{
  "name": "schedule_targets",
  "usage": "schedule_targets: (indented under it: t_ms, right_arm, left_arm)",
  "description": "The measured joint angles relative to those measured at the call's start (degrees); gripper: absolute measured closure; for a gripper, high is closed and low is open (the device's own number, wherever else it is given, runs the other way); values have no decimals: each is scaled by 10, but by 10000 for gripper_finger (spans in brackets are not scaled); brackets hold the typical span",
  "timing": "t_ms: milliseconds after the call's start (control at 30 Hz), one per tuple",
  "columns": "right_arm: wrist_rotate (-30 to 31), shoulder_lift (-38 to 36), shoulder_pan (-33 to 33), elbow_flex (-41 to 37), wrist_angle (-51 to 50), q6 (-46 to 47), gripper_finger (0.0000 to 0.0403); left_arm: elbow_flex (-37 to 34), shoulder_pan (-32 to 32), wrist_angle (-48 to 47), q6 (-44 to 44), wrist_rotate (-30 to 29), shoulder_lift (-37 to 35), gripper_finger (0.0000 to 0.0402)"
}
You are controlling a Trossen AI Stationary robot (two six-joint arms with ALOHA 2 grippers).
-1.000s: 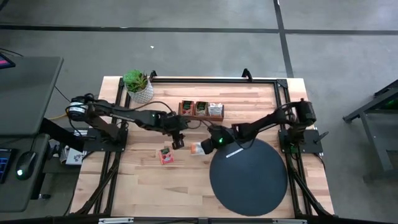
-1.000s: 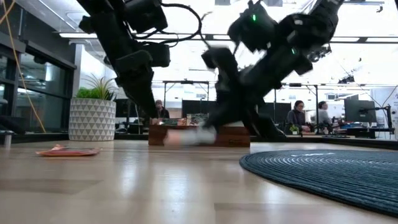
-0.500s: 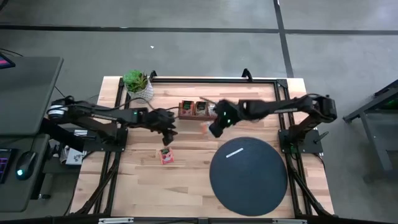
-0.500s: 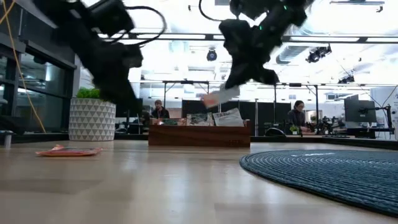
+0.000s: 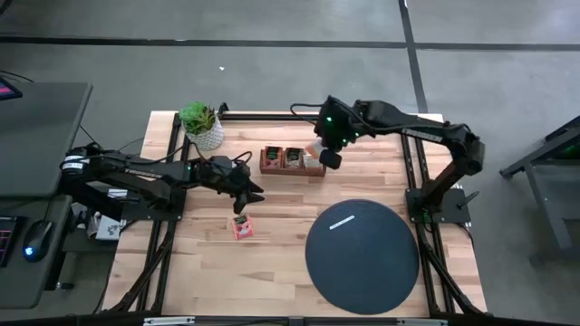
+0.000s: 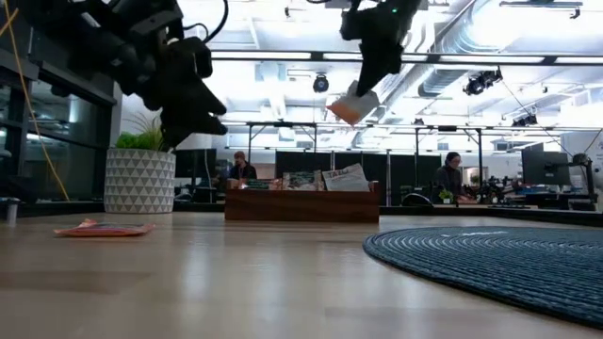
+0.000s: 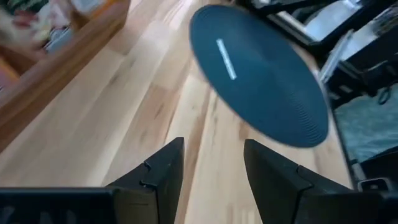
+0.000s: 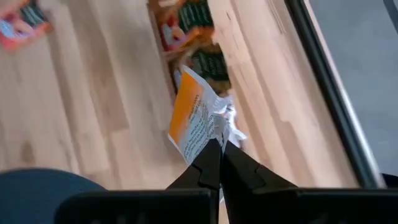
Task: Pick & Place Tea
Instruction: Put the white orange tea sachet into the right section of the wooden organizer
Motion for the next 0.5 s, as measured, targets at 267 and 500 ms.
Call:
schedule_targets:
  t_ms: [267, 500]
  right_arm:
    - [59, 152, 7, 200, -182, -88, 403]
    - [116, 272, 24, 323, -279, -133, 403]
  left_arm:
    - [0, 21, 10, 0, 26, 0, 236]
    - [0, 39, 9, 0, 37, 0, 236]
